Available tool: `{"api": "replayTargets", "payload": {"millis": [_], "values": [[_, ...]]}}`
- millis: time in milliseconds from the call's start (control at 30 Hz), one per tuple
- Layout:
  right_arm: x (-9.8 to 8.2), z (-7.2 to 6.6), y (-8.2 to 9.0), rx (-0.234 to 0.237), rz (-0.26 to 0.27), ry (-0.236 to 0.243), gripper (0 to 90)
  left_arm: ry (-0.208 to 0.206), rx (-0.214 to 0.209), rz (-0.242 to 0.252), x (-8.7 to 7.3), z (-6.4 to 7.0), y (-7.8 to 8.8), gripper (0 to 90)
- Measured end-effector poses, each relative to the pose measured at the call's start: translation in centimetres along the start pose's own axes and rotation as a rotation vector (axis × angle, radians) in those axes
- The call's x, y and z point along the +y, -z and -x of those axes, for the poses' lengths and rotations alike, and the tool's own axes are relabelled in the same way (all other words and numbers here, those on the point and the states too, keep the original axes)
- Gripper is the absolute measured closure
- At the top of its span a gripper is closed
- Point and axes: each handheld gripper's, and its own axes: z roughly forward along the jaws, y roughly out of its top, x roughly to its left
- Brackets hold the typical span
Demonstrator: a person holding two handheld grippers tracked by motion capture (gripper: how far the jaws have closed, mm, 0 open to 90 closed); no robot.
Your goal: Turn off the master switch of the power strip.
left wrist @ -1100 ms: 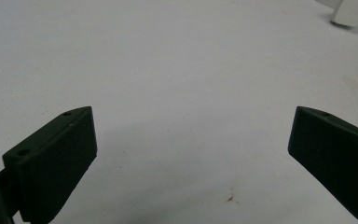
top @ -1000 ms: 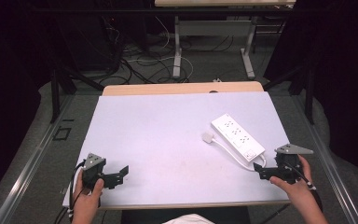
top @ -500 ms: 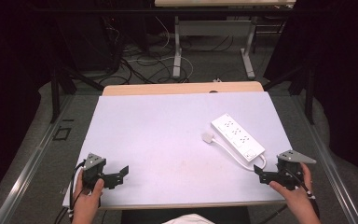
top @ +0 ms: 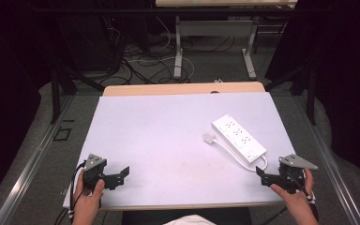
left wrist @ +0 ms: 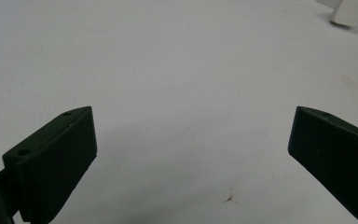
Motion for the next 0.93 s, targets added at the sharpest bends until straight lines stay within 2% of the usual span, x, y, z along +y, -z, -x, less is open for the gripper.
{"api": "replayTargets", "payload": {"millis": [67,100,133,500,933], "values": [[-0.2,0.1,0.0,0.001,-0.001,-0.012,4.0,-0.001,0.0,0.0,0.0,0.0,0.0,1.3],[-0.3,0.1,-0.3,-0.013,0.023,-0.008,4.0,-0.001,0.0,0.0,0.0,0.0,0.0,1.3],[-0.4,0.1,-0.1,-0.004,-0.001,-0.014,4.0,-0.003,0.0,0.002,0.0,0.0,0.0,1.3],[-1.2,0.2,-0.6,-0.009,-0.001,-0.014,4.9,-0.004,0.004,0.008,0.0,0.0,0.0,1.3],[-1.3,0.0,-0.8,0.002,-0.003,-0.005,4.9,-0.003,0.006,0.002,0.0,-0.1,0.0,1.3]]}}
